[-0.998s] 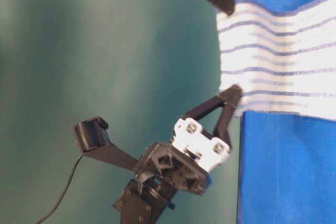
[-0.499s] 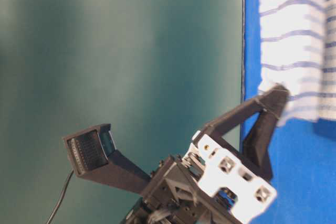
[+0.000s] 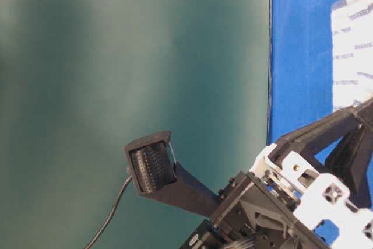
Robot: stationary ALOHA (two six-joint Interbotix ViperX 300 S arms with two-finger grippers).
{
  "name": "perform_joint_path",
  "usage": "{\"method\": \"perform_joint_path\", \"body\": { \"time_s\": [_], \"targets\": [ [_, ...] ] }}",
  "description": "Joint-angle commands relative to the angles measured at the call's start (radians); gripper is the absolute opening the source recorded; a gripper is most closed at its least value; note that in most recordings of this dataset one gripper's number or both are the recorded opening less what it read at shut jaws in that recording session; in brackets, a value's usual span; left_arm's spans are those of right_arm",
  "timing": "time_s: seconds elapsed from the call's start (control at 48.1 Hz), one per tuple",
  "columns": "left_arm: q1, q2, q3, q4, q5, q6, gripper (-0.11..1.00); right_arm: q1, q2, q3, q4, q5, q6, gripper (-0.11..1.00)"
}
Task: Fold the blue towel.
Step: 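Fold the top half down over the bottom half with both grippers, then release the towel and move both grippers outward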
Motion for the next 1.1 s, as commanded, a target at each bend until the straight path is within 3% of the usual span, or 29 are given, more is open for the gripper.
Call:
{"method": "perform_joint_path", "body": {
  "time_s": [0.0, 0.333, 0.52, 0.603, 0.707, 0.748, 0.894, 1.081],
  "targets": [
    [-0.003, -0.015, -0.008, -0.002, -0.008, 0.003, 0.04, 0.005, -0.005, -0.018, 0.003, -0.003, 0.0, 0.08],
    [0.014, -0.015, -0.011, -0.002, -0.008, 0.006, 0.05, 0.025, 0.014, -0.044, 0.005, 0.002, 0.002, 0.08],
    [0.015, -0.023, -0.006, -0.002, -0.003, 0.02, 0.36, 0.043, 0.014, -0.064, 0.011, 0.005, 0.003, 0.09],
    [0.015, -0.04, -0.006, -0.002, 0.014, 0.026, 0.51, 0.052, 0.003, -0.08, 0.011, 0.028, 0.0, 0.28],
    [0.017, -0.087, -0.006, 0.0, 0.057, 0.029, 0.52, 0.057, -0.032, -0.097, 0.009, 0.087, -0.003, 0.57],
    [0.017, -0.114, -0.005, -0.002, 0.08, 0.029, 0.52, 0.058, -0.057, -0.101, 0.008, 0.117, -0.008, 0.63],
    [0.018, -0.227, 0.012, 0.002, 0.179, 0.031, 0.52, 0.057, -0.16, -0.097, -0.008, 0.189, -0.012, 0.55],
    [0.018, -0.387, 0.08, 0.003, 0.21, 0.031, 0.52, 0.057, -0.353, -0.043, -0.049, 0.212, -0.012, 0.56]
  ]
}}
